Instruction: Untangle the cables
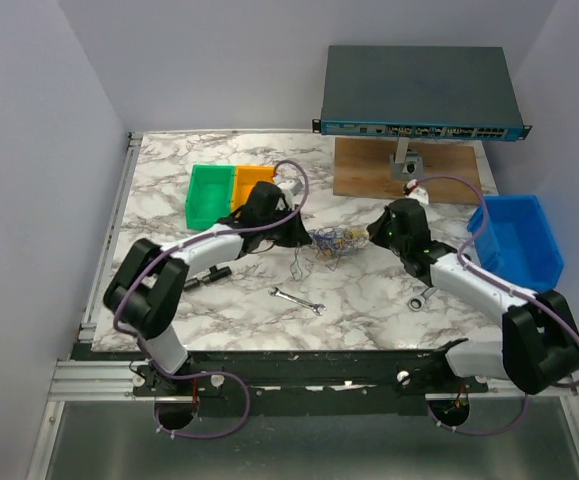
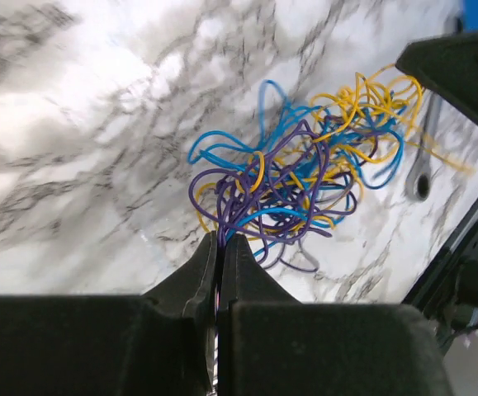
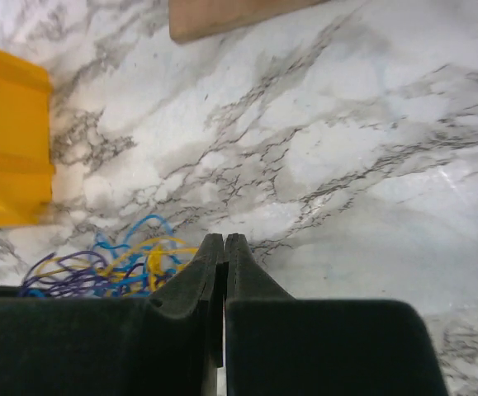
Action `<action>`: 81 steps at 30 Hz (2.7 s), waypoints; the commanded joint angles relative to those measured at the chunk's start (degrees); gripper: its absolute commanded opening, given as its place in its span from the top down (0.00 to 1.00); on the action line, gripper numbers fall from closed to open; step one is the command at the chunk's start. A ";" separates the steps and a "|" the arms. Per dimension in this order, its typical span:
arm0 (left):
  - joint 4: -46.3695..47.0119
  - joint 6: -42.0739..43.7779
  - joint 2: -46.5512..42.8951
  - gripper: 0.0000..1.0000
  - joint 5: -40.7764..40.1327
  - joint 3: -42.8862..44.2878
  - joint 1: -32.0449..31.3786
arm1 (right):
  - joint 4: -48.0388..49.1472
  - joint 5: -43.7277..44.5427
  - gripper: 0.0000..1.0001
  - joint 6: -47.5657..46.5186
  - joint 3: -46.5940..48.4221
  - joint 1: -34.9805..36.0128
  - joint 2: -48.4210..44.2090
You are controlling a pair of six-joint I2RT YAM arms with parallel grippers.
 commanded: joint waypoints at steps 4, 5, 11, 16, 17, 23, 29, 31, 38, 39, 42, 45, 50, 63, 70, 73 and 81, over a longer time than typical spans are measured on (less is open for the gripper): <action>16.14 -7.19 -17.79 1.00 -5.76 -18.29 8.83 | -8.26 21.13 0.99 6.80 -3.35 -2.42 -12.13; 17.04 -7.99 -19.62 1.00 -6.24 -20.61 10.13 | -9.73 22.82 0.99 7.96 -3.44 -2.66 -12.87; 17.25 -11.22 -27.93 1.00 -13.82 -28.64 13.62 | -15.22 27.18 0.99 14.38 -3.87 -4.16 -14.09; 15.10 -8.94 -28.66 1.00 -12.27 -27.98 14.02 | -13.29 22.58 0.99 12.09 -4.66 -4.76 -13.39; 15.11 -7.13 -27.90 1.00 -9.53 -27.07 13.82 | -10.49 18.36 0.99 7.51 -4.87 -4.76 -13.11; 10.40 -2.97 -21.93 1.00 -2.48 -21.76 10.25 | -7.02 -1.84 0.31 -3.53 -4.22 -4.72 -11.97; 8.01 -2.72 -21.31 0.96 -2.89 -21.09 8.66 | -5.01 -17.24 0.29 -6.41 -4.43 -4.63 -11.04; 6.87 -2.64 -22.37 0.93 -4.33 -21.35 8.58 | -4.69 -20.44 0.30 -5.64 -4.36 -4.40 -10.06; 0.97 -1.64 -27.17 0.61 -9.27 -20.89 8.57 | -2.53 -24.65 0.33 -1.38 -4.18 0.57 -7.87; 0.72 -1.12 -27.86 0.55 -10.42 -20.79 8.57 | -2.85 -24.23 0.33 -0.19 -4.09 1.88 -8.06; -3.08 0.09 -29.66 0.44 -14.02 -19.35 8.65 | -3.32 -20.42 0.32 3.46 -4.65 6.04 -10.08; -4.02 1.45 -29.55 0.40 -14.43 -16.90 8.49 | -3.19 -19.16 0.31 6.92 -4.90 8.11 -10.94; -6.84 6.13 -24.45 0.39 -17.42 -8.72 4.55 | -0.92 -18.27 0.32 11.30 -3.61 9.49 -6.78; -11.04 6.39 -7.74 0.39 -9.58 2.30 1.89 | 5.52 -7.92 0.39 19.61 -1.21 9.77 6.09; -10.21 5.35 -4.27 0.39 -6.29 0.67 1.90 | 6.39 -4.75 0.46 17.14 2.60 9.72 12.68; -10.36 5.47 -3.11 0.41 -5.50 0.80 1.98 | 6.51 -3.92 0.55 16.24 3.59 9.71 13.50; -12.19 5.50 0.93 0.49 -5.17 3.15 2.00 | 6.72 -6.22 0.52 14.47 5.50 9.73 15.22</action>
